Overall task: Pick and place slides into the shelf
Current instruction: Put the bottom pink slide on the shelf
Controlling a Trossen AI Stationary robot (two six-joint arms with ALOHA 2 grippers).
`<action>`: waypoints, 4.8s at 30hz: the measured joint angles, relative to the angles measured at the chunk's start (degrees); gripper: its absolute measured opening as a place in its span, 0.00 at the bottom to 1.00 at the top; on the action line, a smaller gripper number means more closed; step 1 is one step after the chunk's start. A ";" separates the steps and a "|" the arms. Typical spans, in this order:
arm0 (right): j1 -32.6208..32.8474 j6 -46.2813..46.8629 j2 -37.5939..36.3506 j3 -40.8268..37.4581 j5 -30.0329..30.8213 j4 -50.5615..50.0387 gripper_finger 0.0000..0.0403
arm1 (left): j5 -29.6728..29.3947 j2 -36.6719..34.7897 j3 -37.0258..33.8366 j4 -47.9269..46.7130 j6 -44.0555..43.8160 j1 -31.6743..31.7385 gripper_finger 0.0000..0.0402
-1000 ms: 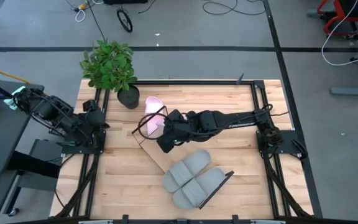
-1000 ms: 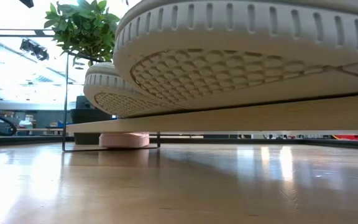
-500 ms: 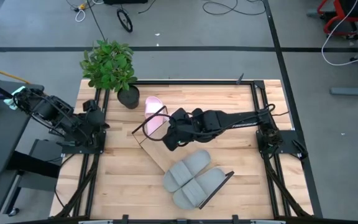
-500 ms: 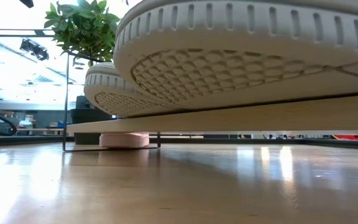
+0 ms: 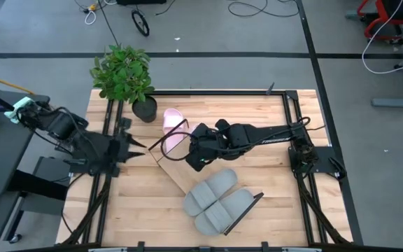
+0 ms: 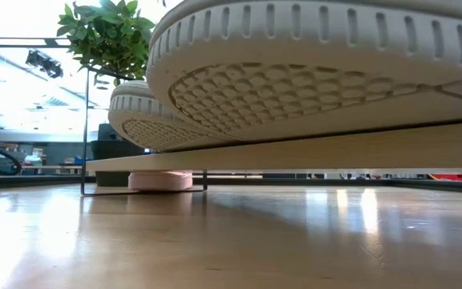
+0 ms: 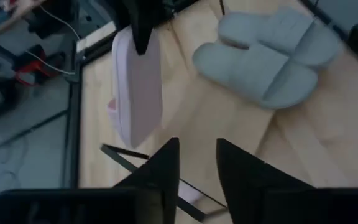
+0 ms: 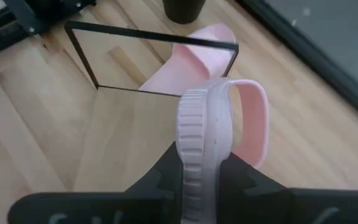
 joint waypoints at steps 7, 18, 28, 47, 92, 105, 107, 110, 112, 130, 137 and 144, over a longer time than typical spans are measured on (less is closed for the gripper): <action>0.62 -1.79 0.00 0.01 -0.31 0.05 0.14 | 2.56 7.48 -0.02 4.40 11.14 5.60 0.42; 2.10 -2.75 -0.02 0.01 -0.99 0.05 0.14 | 2.78 18.19 -0.04 21.92 22.12 14.24 0.58; 2.08 -5.19 -0.04 0.01 -1.99 4.59 0.14 | 7.67 22.47 0.01 26.17 22.72 16.74 0.60; 2.41 -6.40 -0.13 0.09 -3.01 6.31 0.14 | 5.96 24.15 -0.07 26.30 27.85 18.61 0.56; 5.55 -1.90 -16.69 0.09 2.85 -6.69 0.56 | 19.09 17.42 -0.04 33.74 26.28 18.63 0.19; 6.54 -1.20 -15.19 -0.67 5.18 -9.69 0.50 | 5.37 3.78 -23.47 64.56 26.97 12.93 0.18; 6.56 -1.19 -15.19 -0.67 6.53 -9.65 0.50 | 4.91 1.59 -27.03 71.25 31.63 11.98 0.18; 6.09 -1.18 -15.17 -0.67 7.83 -9.65 0.48 | 7.80 -0.08 -32.00 73.46 33.37 11.59 0.18; 5.50 -1.17 -15.17 -0.67 7.86 -9.66 0.48 | 10.92 -1.43 -35.16 73.09 31.14 11.91 0.18; 2.66 1.84 -15.10 -7.92 7.34 -9.63 0.43 | 21.91 -9.72 -42.16 71.97 40.24 12.38 0.17; 2.67 4.31 -15.04 -11.83 6.99 -7.15 0.41 | 17.47 -10.31 -42.18 66.10 44.30 12.90 0.17; 2.67 4.29 -15.06 -12.50 7.16 -4.28 0.38 | 20.20 -10.62 -42.16 67.95 47.59 11.72 0.17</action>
